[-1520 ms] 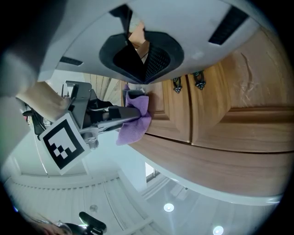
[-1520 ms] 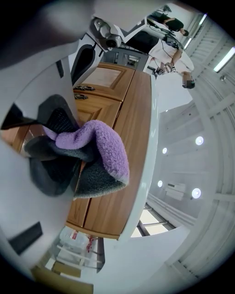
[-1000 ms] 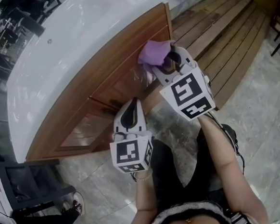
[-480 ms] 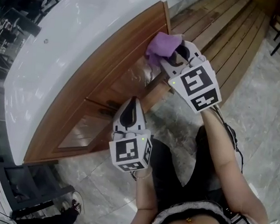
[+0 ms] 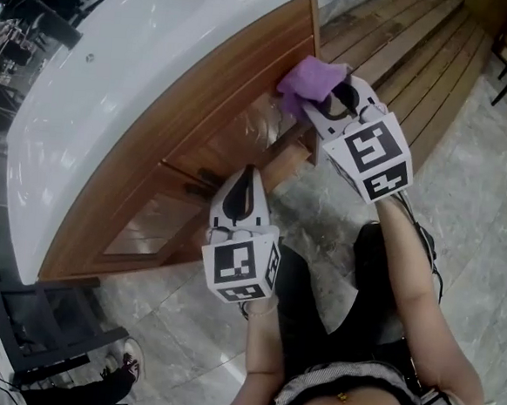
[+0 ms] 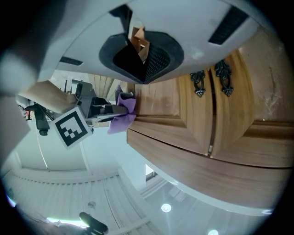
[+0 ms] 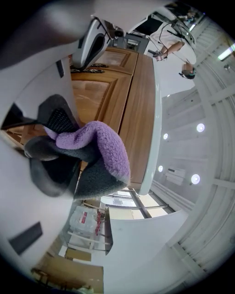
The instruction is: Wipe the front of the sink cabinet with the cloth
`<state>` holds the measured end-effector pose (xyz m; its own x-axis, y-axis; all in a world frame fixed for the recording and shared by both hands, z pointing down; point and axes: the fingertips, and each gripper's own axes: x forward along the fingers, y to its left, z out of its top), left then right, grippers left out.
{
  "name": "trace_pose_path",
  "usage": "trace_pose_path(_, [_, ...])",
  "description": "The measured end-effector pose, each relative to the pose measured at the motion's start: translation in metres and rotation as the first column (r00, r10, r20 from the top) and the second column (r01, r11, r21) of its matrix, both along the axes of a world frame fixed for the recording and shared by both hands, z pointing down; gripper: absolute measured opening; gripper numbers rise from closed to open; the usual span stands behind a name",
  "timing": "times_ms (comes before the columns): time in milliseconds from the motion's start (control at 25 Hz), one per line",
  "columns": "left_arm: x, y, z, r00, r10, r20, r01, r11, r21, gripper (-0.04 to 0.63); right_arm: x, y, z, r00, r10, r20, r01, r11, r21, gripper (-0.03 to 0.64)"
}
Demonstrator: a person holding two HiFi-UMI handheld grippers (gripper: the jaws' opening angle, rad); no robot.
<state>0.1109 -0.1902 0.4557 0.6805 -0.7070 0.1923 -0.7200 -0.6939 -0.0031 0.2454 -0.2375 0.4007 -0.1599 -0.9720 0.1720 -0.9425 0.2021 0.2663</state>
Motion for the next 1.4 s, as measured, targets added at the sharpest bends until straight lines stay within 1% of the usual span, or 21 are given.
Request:
trace_pose_path(120, [-0.003, 0.001, 0.001, 1.000, -0.002, -0.006, 0.002, 1.000, -0.002, 0.000, -0.001, 0.008, 0.003, 1.000, -0.007, -0.006, 0.007, 1.000, -0.010, 0.176])
trace_pose_path(240, [-0.007, 0.004, 0.002, 1.000, -0.012, -0.009, 0.012, 1.000, -0.001, 0.000, -0.014, 0.019, 0.011, 0.998, -0.059, 0.034, 0.059, 0.998, -0.026, 0.176])
trace_pose_path(320, [-0.011, 0.006, 0.004, 1.000, -0.021, -0.010, 0.021, 1.000, -0.003, 0.000, -0.031, 0.025, 0.016, 0.993, -0.107, 0.058, 0.109, 0.993, -0.033, 0.176])
trace_pose_path(400, [-0.017, 0.006, 0.006, 0.999, -0.031, -0.008, 0.031, 1.000, -0.004, 0.000, -0.053, 0.028, 0.019, 0.986, -0.155, 0.064, 0.157, 0.987, -0.029, 0.176])
trace_pose_path(480, [-0.024, 0.006, 0.007, 0.999, -0.045, -0.007, 0.045, 0.999, -0.006, 0.000, -0.076, 0.031, 0.022, 0.976, -0.208, 0.058, 0.210, 0.977, -0.030, 0.176])
trace_pose_path(600, [-0.036, 0.006, 0.009, 0.997, -0.074, -0.003, 0.074, 0.997, -0.012, 0.001, -0.106, 0.033, 0.033, 0.959, -0.281, 0.042, 0.283, 0.958, -0.054, 0.176])
trace_pose_path(720, [-0.049, 0.005, 0.009, 0.994, -0.105, 0.000, 0.105, 0.994, -0.011, 0.001, -0.129, 0.032, 0.041, 0.948, -0.319, 0.020, 0.320, 0.945, -0.070, 0.177])
trace_pose_path(960, [-0.072, 0.002, 0.009, 0.989, -0.149, 0.007, 0.149, 0.989, -0.005, 0.000, -0.166, 0.022, 0.058, 0.937, -0.343, -0.071, 0.338, 0.938, -0.078, 0.176])
trace_pose_path(1200, [-0.082, -0.003, 0.013, 0.986, -0.165, 0.011, 0.165, 0.986, -0.011, 0.000, -0.173, 0.012, 0.062, 0.945, -0.318, -0.079, 0.315, 0.948, -0.056, 0.178])
trace_pose_path(1400, [-0.079, -0.003, 0.013, 0.987, -0.160, 0.002, 0.160, 0.987, -0.013, 0.000, -0.173, 0.014, 0.061, 0.948, -0.305, -0.092, 0.302, 0.952, -0.041, 0.176])
